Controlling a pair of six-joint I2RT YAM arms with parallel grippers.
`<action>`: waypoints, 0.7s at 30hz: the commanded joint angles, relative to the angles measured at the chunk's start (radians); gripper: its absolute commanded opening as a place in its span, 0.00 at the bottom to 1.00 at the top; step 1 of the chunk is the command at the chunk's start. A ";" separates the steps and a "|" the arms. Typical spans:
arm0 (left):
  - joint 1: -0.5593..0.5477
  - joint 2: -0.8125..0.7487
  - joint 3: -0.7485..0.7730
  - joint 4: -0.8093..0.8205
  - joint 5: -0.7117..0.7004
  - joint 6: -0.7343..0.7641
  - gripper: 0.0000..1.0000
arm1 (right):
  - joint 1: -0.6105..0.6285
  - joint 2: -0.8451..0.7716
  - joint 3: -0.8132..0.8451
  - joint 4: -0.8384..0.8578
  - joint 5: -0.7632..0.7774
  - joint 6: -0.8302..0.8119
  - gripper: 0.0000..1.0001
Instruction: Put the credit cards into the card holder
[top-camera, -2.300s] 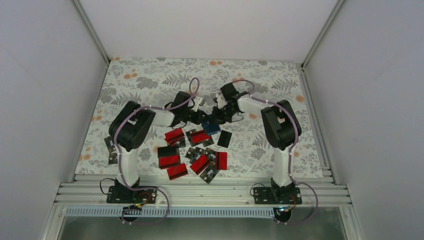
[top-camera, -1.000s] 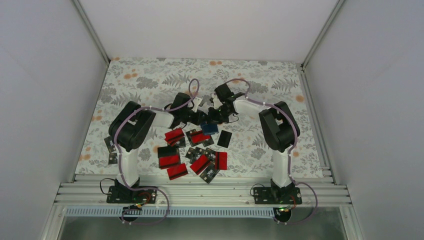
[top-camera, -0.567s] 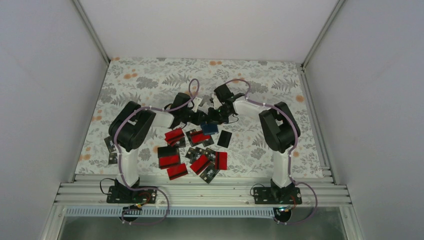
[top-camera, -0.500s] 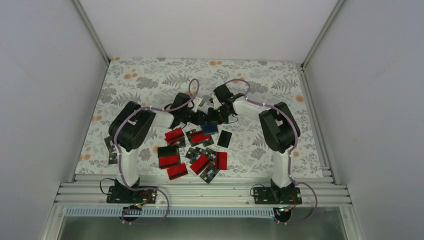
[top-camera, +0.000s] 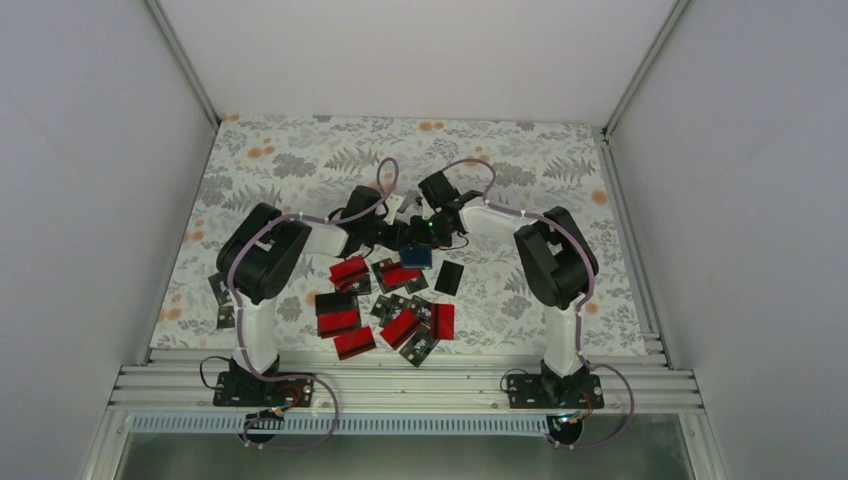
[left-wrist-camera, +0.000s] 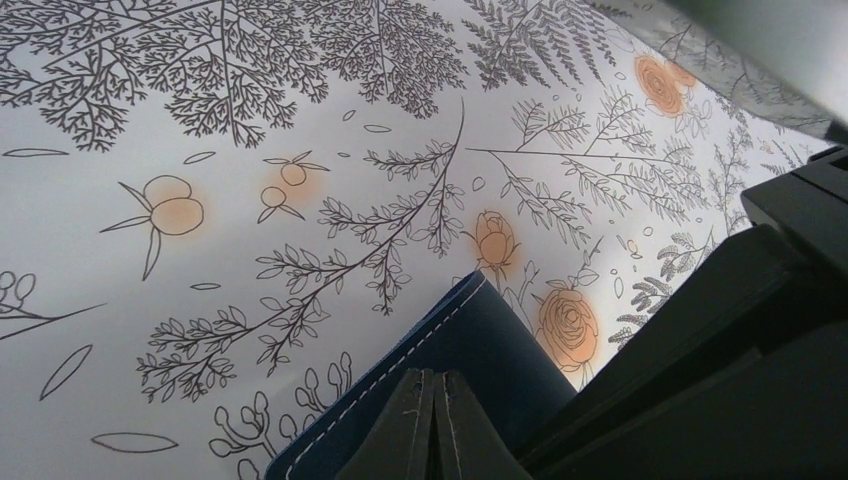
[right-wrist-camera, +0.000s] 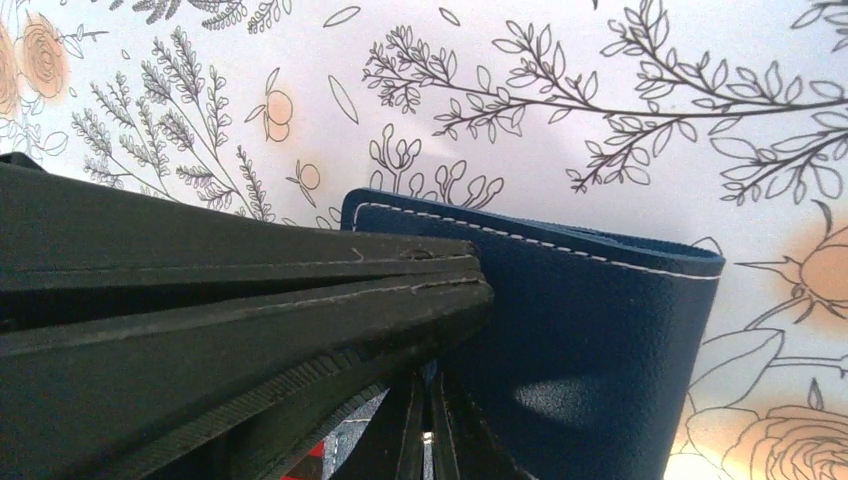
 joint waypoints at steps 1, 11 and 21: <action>0.004 0.040 -0.067 -0.187 -0.116 -0.005 0.02 | 0.076 0.336 -0.175 -0.267 0.283 0.011 0.04; 0.004 0.010 -0.073 -0.188 -0.146 -0.034 0.02 | 0.075 0.064 -0.070 -0.163 0.005 -0.013 0.04; 0.003 -0.011 -0.112 -0.164 -0.152 -0.056 0.03 | 0.076 -0.062 -0.043 -0.131 -0.083 0.025 0.04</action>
